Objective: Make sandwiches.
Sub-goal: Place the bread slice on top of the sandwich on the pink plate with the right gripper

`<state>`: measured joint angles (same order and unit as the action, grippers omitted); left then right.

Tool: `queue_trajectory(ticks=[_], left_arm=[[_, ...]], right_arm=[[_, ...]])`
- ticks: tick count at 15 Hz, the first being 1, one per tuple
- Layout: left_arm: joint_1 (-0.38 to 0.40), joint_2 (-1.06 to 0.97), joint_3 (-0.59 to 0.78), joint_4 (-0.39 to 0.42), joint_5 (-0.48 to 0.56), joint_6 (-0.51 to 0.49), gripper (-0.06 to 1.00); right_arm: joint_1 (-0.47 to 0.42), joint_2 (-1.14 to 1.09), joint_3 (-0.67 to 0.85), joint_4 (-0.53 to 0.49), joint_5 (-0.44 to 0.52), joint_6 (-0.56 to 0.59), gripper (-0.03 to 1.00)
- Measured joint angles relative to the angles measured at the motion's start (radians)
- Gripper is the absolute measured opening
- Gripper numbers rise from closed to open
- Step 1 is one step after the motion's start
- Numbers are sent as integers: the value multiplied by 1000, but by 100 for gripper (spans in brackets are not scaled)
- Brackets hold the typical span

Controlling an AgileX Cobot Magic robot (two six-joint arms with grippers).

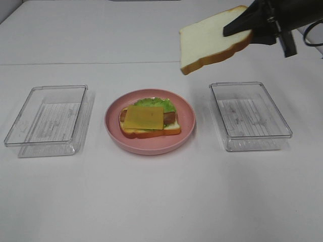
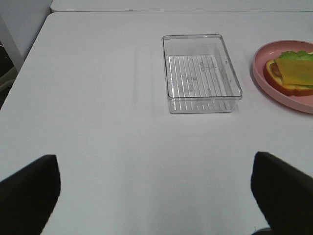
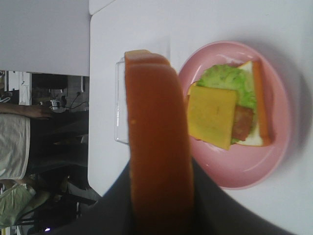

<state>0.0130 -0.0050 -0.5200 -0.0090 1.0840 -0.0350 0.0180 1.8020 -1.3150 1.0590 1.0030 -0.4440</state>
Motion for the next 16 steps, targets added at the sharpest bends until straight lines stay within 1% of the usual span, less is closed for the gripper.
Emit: queue_trajectory(ticks=[3,4,5,7,9,11,16], left_arm=[[0,0,0,0,0,0,98],[0,0,0,0,0,0,98],[0,0,0,0,0,0,98],[0,0,0,0,0,0,98],[0,0,0,0,0,0,98],[0,0,0,0,0,0,98],[0,0,0,0,0,0,98]], right_arm=[[159,93,10,75,-85,-40,24],[213,145,12,123,-101,-74,24],[231,186,10,164,-103,-101,24],[237,267,-25,216,-100,-126,24],[236,328,-59,231,-101,-130,24],[236,373,-74,230,-100,-131,24],[236,438,-136,200,-46,-117,24]])
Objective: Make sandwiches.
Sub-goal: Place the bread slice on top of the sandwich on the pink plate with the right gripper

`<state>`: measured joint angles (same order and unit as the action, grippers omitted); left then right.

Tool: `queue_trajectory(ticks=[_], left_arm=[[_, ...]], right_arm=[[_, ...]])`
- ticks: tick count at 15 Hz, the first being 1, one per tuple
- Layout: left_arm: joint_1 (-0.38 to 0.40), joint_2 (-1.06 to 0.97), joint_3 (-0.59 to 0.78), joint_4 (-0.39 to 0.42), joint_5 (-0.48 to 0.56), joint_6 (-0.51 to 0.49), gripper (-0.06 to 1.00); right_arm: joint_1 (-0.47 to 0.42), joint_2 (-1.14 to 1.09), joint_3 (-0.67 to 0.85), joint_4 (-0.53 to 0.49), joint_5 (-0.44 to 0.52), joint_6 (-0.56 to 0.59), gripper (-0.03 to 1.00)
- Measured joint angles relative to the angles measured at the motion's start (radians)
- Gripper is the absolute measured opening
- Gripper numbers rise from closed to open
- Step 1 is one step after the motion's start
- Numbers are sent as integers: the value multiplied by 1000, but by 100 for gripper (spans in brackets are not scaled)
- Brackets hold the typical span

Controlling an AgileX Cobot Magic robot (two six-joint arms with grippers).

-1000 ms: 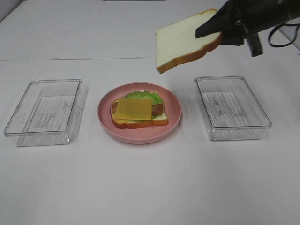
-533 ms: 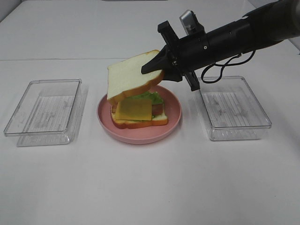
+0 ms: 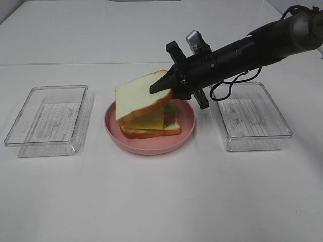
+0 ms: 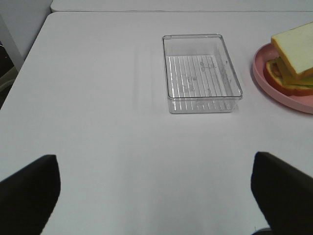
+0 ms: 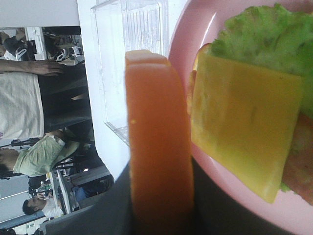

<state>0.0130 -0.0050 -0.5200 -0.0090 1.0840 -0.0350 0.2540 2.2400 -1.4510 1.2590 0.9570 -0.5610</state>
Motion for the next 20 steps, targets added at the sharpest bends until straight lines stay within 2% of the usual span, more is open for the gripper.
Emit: queue_trajectory(ticks=[6,14,15,17,18,20], left_arm=[[0,0,0,0,0,0,98],[0,0,0,0,0,0,98],[0,0,0,0,0,0,98],[0,0,0,0,0,0,98],[0,0,0,0,0,0,98],[0,0,0,0,0,0,98]], right_arm=[[0,45,-1,-25,16,3,24],[0,45,-1,-67,-24,30,26],[0,45,-1,-69,-24,30,28],[0,45,-1,-81,-28,30,41],[0,45,-1,-102,-29,30,57],[0,45,-1,-134,-29,30,63]])
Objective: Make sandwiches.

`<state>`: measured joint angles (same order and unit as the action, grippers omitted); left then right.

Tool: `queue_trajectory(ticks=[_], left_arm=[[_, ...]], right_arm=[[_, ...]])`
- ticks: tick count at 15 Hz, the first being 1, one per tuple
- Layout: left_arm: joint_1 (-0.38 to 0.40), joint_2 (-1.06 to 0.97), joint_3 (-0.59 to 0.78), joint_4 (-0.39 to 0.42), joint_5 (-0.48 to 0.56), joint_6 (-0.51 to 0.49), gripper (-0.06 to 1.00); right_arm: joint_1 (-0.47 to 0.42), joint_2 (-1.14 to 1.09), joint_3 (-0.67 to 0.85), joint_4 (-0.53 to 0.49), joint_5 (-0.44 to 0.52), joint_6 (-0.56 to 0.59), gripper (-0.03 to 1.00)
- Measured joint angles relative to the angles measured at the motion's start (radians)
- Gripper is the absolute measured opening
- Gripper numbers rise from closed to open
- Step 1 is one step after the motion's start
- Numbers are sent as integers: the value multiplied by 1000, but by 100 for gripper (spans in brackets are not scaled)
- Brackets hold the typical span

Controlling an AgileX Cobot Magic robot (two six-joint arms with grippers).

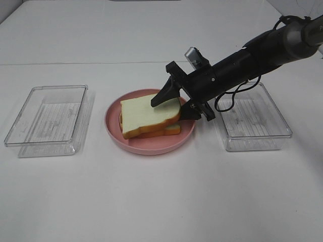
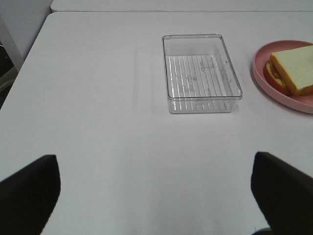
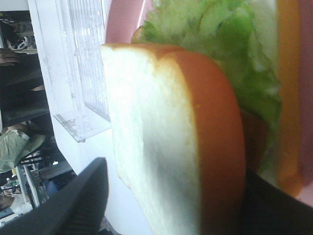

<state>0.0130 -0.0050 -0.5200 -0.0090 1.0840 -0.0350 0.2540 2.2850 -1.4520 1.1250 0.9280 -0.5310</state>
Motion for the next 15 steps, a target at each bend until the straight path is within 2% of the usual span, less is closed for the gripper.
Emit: queue_trajectory(ticks=[9,11,13,15], left_arm=[[0,0,0,0,0,0,98],[0,0,0,0,0,0,98],[0,0,0,0,0,0,98],[0,0,0,0,0,0,98]], right_arm=[[0,-92,-1,-202,-54,54,64],[0,-132,-1,-293,-81,100,65],[0,-174,-1,-375,-91,170,68],[0,-238,-1,-462,-97,214,78]])
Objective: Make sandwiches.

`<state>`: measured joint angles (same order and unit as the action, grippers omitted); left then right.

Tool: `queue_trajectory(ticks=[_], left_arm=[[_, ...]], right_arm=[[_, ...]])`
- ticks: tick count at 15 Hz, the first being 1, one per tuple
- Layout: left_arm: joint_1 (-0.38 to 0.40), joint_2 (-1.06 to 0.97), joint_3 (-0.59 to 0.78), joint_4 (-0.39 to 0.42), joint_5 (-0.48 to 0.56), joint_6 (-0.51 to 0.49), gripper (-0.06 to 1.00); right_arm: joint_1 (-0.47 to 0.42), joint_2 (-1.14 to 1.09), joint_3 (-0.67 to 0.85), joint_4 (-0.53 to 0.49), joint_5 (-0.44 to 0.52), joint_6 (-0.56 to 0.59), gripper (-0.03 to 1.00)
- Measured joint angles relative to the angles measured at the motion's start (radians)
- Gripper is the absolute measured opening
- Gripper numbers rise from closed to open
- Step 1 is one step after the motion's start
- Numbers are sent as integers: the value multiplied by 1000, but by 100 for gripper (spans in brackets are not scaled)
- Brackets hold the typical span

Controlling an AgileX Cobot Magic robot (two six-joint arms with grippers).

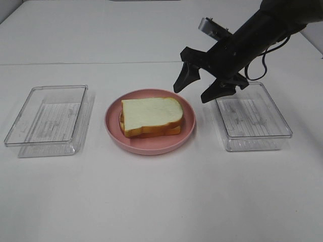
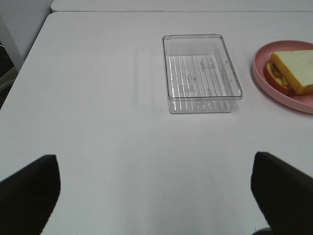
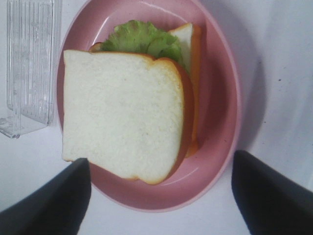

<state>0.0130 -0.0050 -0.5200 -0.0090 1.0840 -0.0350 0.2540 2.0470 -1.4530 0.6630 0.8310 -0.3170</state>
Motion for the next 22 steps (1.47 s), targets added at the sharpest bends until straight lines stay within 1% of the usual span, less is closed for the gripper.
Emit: queue_trajectory(ticks=[1,2,4,5,6,7,8,9,11,12,13,15,16,19,20,21,22], left_arm=[[0,0,0,0,0,0,98],[0,0,0,0,0,0,98],[0,0,0,0,0,0,98],[0,0,0,0,0,0,98],[0,0,0,0,0,0,98],[0,0,0,0,0,0,98],[0,0,0,0,0,0,98],[0,0,0,0,0,0,98],[0,0,0,0,0,0,98],[0,0,0,0,0,0,98],[0,0,0,0,0,0,98],[0,0,0,0,0,0,98],[0,0,0,0,0,0,98],[0,0,0,0,0,0,98],[0,0,0,0,0,0,98],[0,0,0,0,0,0,98],[0,0,0,0,0,0,98]], right_arm=[[0,-46,0,-52,-1,30,83],[0,-91,0,-109,-3,78,86],[0,-179,-4,-282,4,222,88],[-6,-203,-24,-379,36,288,89],[-23,-215,-63,-470,95,345,89],[-37,-215,-86,-499,127,362,89],[-72,-215,-125,-556,178,386,89],[-120,-216,-156,-581,226,395,89],[-211,-220,-173,-599,305,409,89],[-239,-220,-174,-608,344,410,89],[-247,-235,-169,-633,376,410,89],[-246,-287,-121,-634,374,410,89],[-246,-358,-61,-635,373,410,89],[-246,-694,232,-639,371,413,89],[-246,-842,321,-639,369,414,89],[-246,-1051,446,-639,369,414,89],[-246,-1187,515,-639,369,416,89]])
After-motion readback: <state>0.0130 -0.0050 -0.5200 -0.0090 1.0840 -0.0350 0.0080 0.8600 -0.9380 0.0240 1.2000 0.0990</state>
